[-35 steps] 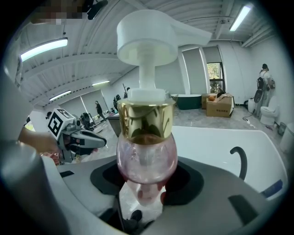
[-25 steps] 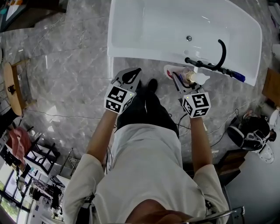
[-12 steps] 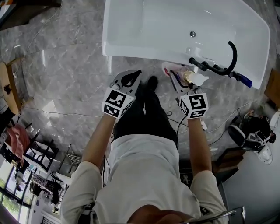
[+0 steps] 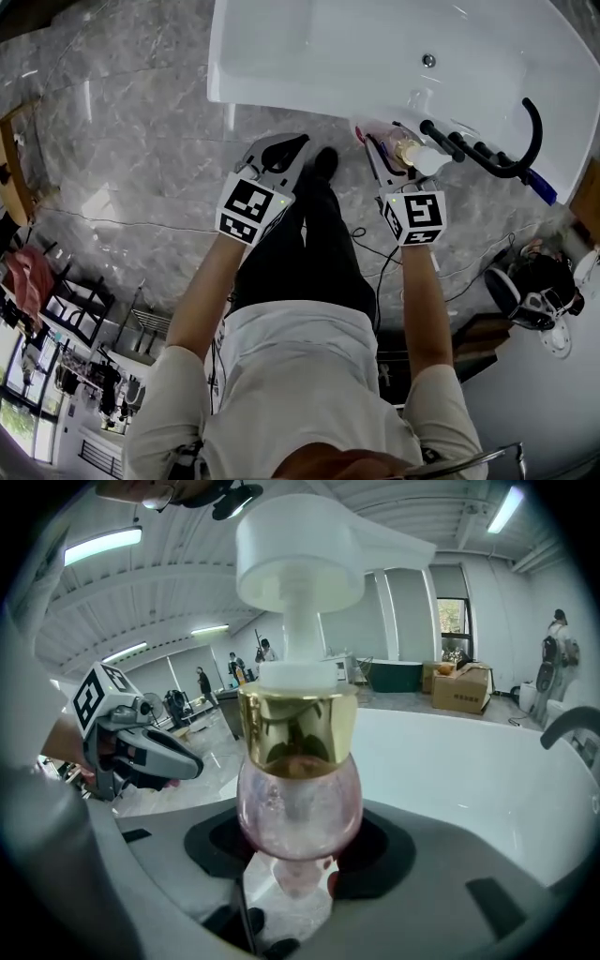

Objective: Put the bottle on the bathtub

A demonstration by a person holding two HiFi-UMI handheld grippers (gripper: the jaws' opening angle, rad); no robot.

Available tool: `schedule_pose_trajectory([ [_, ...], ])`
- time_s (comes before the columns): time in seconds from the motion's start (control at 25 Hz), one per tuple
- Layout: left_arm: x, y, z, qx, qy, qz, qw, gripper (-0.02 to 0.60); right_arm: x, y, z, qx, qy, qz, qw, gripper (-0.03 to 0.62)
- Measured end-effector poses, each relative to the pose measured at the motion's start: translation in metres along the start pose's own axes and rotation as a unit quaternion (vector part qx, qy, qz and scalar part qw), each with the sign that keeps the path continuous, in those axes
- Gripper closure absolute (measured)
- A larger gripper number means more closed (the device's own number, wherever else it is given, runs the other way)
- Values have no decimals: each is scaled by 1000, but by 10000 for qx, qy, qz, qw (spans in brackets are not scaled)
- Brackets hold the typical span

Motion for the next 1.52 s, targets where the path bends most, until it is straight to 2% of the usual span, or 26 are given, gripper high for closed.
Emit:
schedule_pose_trajectory([
  [0.28, -10, -31, -33, -153, -25, 85, 9998, 574, 14, -31, -39, -39, 76, 261, 9996, 361],
  [0.6, -30, -48, -75, -211, 42, 254, 9994, 572, 31, -54, -78, -134, 190, 620, 9978, 361],
  [0.84, -33, -59, -78, -286, 88, 261, 9992, 574, 27, -59, -91, -75, 236, 1138, 9932, 359],
  [1.28, -34, -73, -84, -340, 41, 422, 9985, 572, 20, -59, -98, 240, 40, 1225, 9922, 354],
  [1.44, -35, -76, -84, -374, 51, 414, 9984, 574, 17, -69, -94, -223, -66, 1250, 9919, 352],
  [1.52, -34, -78, -85, -382, 42, 401, 9985, 573, 17, -72, -94, -302, -80, 1253, 9916, 352],
])
Point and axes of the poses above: the fingertips, and each gripper's own axes: z backward along the fingers, x to its right, y out of its top, the point moved 2 cm from there along z, backward along the fingers, and after that the axes turned 2 degrees about -z, right-handed, at the moved point
